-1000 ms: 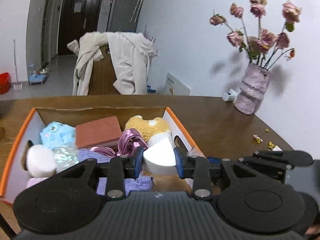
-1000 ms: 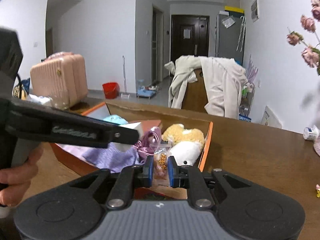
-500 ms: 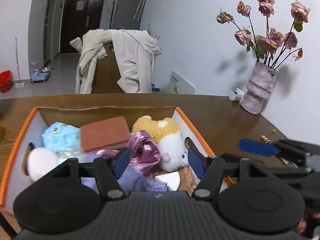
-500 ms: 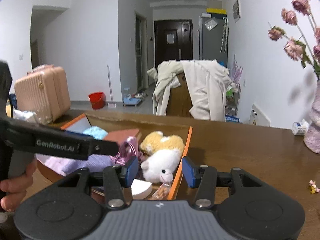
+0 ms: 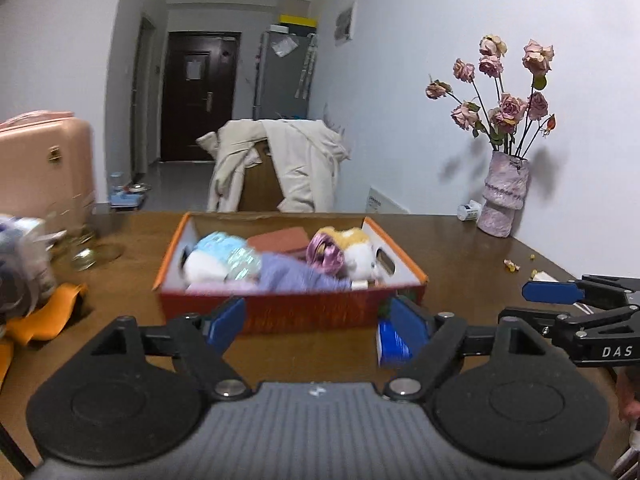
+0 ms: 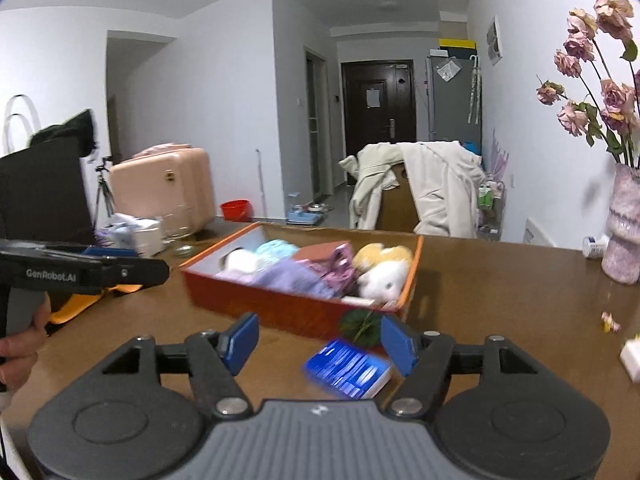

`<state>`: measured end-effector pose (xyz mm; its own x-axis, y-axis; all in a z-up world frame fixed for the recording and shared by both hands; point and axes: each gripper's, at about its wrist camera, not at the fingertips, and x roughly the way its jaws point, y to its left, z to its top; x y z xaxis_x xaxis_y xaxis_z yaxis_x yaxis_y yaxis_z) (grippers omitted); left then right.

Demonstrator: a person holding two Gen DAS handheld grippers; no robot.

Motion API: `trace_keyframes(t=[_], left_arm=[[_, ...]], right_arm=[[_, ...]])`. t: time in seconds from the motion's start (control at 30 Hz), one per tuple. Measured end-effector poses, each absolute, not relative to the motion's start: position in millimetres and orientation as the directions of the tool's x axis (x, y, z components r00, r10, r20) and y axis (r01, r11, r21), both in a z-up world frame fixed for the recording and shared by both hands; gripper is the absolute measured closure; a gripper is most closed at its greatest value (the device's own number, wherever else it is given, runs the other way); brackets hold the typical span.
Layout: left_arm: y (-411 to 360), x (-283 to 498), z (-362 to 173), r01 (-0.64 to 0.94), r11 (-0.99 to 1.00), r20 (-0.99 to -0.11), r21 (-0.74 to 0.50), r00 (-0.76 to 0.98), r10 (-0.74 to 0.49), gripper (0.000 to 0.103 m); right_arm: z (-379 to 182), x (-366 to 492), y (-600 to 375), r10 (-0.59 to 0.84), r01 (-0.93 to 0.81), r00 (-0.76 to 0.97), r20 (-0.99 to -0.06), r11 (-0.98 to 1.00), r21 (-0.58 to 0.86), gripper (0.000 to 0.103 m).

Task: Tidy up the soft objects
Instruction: 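Withdraw both tools from the box toward the blue milk carton, then close both tools on the blue milk carton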

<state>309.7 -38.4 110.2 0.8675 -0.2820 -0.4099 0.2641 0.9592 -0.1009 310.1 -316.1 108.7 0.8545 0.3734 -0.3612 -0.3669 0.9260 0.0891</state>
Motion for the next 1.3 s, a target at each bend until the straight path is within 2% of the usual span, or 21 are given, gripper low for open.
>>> trace_keyframes(t=[0.13, 0.57, 0.97, 1.3], left_arm=[[-32, 260, 103, 0.242, 0.963, -0.406, -0.117, 0.874, -0.269, 0.018], [-27, 160, 86, 0.218, 0.972, -0.410, -0.093, 0.881, -0.237, 0.018], [-30, 156, 89, 0.235, 0.967, -0.396, -0.103, 0.882, -0.256, 0.018], [-41, 201, 80, 0.245, 0.963, -0.439, -0.113, 0.857, -0.269, 0.018]], right_arm=[[101, 266, -310, 0.399, -0.380, 0.852, -0.339, 0.917, 0.122, 0.029], [73, 168, -299, 0.408, -0.378, 0.842, -0.353, 0.913, 0.155, 0.028], [71, 157, -301, 0.404, -0.368, 0.845, -0.351, 0.915, 0.167, 0.028], [62, 203, -311, 0.412, -0.355, 0.826, -0.384, 0.910, 0.213, 0.028]])
